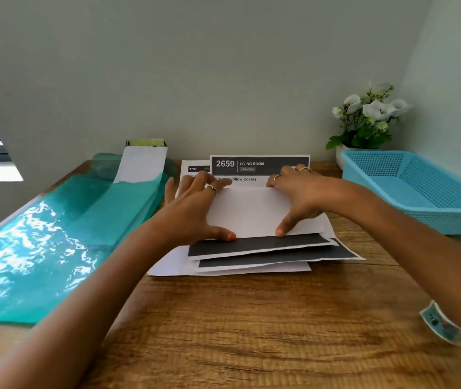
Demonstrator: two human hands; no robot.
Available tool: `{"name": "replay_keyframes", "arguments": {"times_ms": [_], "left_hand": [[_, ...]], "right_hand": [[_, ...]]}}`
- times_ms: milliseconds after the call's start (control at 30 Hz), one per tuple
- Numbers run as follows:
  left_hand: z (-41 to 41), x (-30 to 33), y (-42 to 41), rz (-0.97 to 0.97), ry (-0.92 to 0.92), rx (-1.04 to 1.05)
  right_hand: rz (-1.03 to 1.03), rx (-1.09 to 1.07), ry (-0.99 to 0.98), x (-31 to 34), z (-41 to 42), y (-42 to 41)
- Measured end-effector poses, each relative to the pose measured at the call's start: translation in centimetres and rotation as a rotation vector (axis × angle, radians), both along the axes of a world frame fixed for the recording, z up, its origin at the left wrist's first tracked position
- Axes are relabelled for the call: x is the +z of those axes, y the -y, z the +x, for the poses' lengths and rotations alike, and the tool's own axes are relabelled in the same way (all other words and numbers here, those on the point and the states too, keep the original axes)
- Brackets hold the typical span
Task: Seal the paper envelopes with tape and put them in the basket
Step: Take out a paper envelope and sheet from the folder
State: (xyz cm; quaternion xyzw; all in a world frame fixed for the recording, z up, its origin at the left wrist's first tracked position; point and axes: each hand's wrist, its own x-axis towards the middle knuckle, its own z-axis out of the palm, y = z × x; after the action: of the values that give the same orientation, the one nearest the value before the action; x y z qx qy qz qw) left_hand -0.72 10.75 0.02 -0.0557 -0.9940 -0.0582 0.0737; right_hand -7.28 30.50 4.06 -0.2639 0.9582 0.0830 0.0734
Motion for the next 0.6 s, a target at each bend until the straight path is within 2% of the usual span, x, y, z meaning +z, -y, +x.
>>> {"name": "replay_keyframes", "arguments": {"times_ms": [167,233,333,433,600], "left_hand": [[1.1,1.1,-1.2,-0.214,-0.191,-0.048],[1.9,1.8,-2.0,-0.202,-0.219,-0.045],[3.2,2.6,-2.9,-0.179,-0.254,-0.049],[4.8,2.4,-3.3,-0.167,-0.140,-0.101],[6.9,0.1,-3.1,-0.132,0.234,-0.133]], "right_hand": [[-0.123,0.123,-0.319,-0.8,2.7,-1.1],[-0.175,0.160,-0.409,-0.9,4.1,-1.7],[-0.267,0.161,-0.444,-1.0,5.9,-2.5],[-0.251,0.164,-0.390,-1.2,7.0,-3.3],[-0.181,0.178,-0.243,-3.0,8.3,-4.1]]}}
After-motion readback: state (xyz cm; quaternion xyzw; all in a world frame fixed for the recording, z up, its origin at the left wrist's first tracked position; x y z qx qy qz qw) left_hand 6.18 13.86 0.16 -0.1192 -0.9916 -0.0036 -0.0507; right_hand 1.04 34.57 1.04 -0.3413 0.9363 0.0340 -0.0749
